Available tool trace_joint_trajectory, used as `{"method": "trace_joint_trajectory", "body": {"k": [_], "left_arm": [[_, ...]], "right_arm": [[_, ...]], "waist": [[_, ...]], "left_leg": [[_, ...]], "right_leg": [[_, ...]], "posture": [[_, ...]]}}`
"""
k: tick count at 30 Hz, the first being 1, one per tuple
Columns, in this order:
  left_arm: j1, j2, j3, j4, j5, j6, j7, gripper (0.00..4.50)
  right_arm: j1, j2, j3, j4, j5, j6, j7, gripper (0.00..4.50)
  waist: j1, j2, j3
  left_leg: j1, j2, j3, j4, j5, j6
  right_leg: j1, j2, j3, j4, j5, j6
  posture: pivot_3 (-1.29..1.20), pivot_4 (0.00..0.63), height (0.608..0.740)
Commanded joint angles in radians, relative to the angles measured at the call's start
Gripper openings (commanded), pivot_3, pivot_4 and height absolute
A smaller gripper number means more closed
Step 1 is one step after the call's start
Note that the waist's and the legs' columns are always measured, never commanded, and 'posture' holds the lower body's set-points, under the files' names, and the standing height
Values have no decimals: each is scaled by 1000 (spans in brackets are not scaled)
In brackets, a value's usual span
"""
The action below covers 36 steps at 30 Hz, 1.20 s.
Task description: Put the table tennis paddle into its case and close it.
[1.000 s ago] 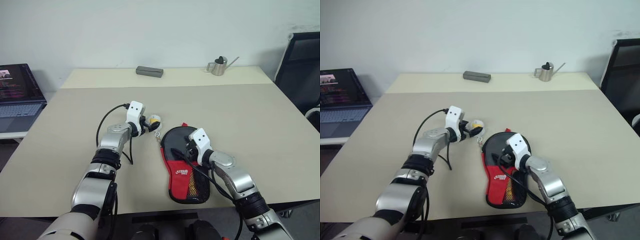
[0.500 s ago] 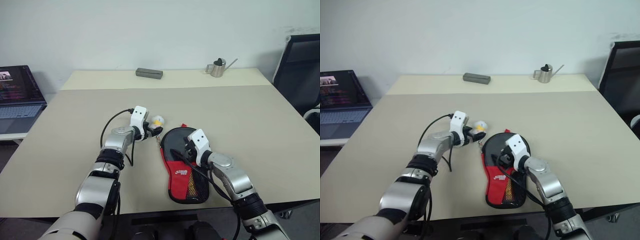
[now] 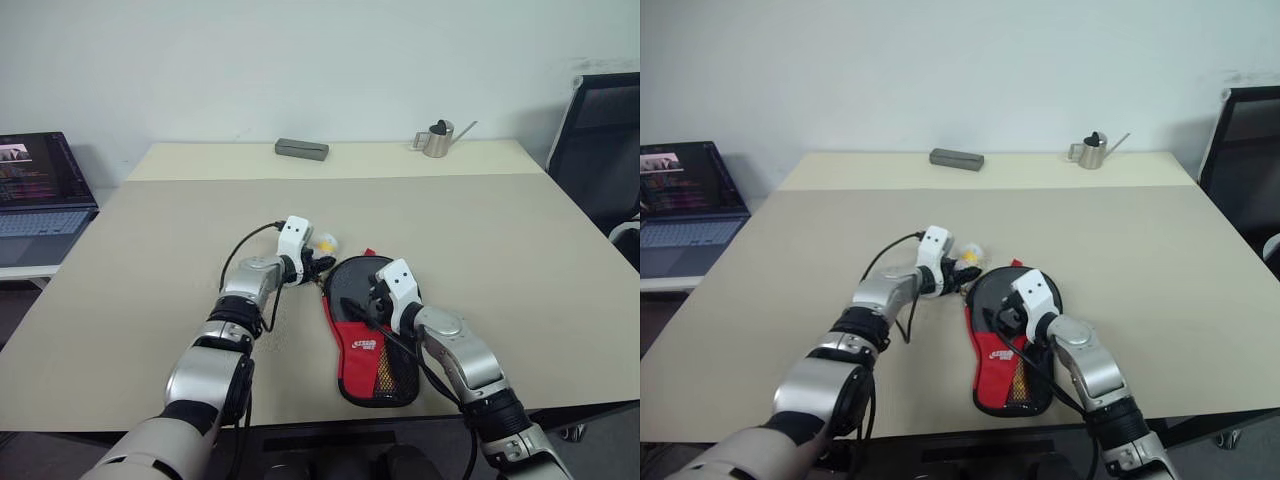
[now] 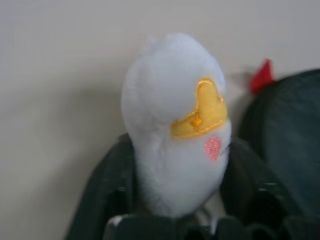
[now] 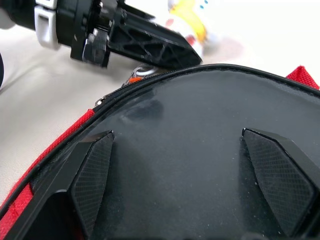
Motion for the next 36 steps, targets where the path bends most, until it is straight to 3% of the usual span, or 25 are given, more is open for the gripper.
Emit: {"method": "trace_joint_trajectory", "body": {"k": [1,4,19,36], "left_arm": [[1,2,-13,-24,7,-2,-30,739],[4,13,-10,-17,16,-21,-20,153],[141,102,-72,-306,35,-17,-111,152],[-99,75,-101,37,117,-249,-88,152]], "right_arm": [[22,8,6,4,7,35,3,4500],[28,5,18,2,-8,17,3,4500],[16,-1,30,56,-21,84,18,4500],[29,51,83,113,-90,105,-33,4500]], "waist": [[0,0,0],[0,0,0],[-2,0,0],[-5,0,0]], "left_leg": [[0,0,0,0,0,0],[0,0,0,0,0,0],[1,1,0,-1,-1,-1],[3,3,0,-1,-1,-1]], "right_leg": [[0,0,0,0,0,0],[0,0,0,0,0,0],[0,1,1,0,0,0],[1,4,2,-1,0,0]], "posture": [[0,150,740],[0,150,740],[0,150,740],[0,150,740]]}}
